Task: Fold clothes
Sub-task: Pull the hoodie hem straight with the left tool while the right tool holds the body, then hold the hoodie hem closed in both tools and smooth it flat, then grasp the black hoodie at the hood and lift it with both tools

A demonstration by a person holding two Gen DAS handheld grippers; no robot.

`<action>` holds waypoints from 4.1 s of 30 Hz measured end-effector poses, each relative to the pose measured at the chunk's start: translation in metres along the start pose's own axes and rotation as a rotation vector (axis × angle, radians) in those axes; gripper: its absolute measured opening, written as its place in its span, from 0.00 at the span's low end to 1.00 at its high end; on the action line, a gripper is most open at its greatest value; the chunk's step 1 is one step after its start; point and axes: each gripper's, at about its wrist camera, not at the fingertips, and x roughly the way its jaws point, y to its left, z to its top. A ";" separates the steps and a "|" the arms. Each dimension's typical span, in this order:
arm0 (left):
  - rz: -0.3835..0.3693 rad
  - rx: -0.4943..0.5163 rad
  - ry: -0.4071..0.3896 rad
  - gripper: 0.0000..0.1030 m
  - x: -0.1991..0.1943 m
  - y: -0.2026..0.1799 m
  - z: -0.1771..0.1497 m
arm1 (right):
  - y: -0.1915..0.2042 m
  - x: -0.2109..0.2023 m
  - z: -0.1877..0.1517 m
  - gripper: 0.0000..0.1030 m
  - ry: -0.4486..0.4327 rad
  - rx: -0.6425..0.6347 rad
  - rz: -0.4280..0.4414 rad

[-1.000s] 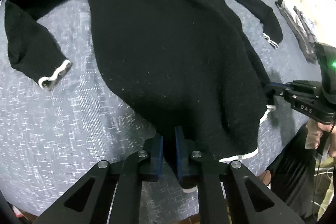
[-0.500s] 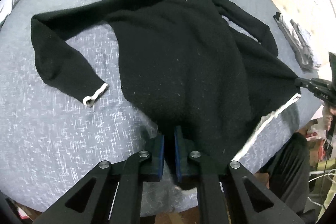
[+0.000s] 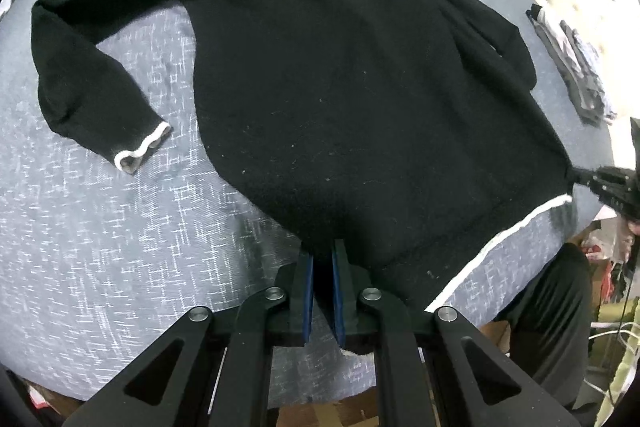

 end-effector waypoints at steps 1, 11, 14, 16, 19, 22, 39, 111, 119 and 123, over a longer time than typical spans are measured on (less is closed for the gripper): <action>-0.005 -0.006 0.003 0.08 0.001 0.002 -0.001 | 0.001 0.003 -0.002 0.03 0.008 -0.005 0.010; -0.055 -0.065 0.007 0.19 -0.004 0.023 -0.009 | 0.006 0.006 -0.004 0.03 0.017 -0.017 0.040; -0.057 -0.076 0.008 0.21 -0.005 0.029 -0.013 | 0.003 0.007 -0.005 0.03 0.020 -0.007 0.049; -0.058 -0.077 0.020 0.27 -0.003 0.031 -0.015 | 0.004 0.007 -0.005 0.03 0.021 -0.006 0.054; -0.076 -0.089 0.028 0.37 0.000 0.034 -0.018 | 0.006 0.006 -0.004 0.03 0.022 -0.013 0.052; -0.057 -0.087 0.054 0.43 0.009 0.034 -0.020 | 0.006 0.006 -0.002 0.03 0.022 -0.011 0.054; -0.081 -0.148 -0.049 0.44 -0.008 0.042 0.005 | 0.008 0.006 0.002 0.04 0.013 -0.006 0.056; -0.025 -0.191 -0.114 0.06 -0.055 0.077 -0.028 | -0.017 0.000 0.019 0.20 -0.050 0.188 0.149; 0.003 -0.179 -0.239 0.25 -0.078 0.095 0.026 | -0.050 -0.009 0.059 0.39 -0.137 0.226 0.177; -0.001 -0.161 -0.275 0.27 -0.071 0.098 0.073 | -0.057 -0.012 0.096 0.40 -0.190 0.214 0.174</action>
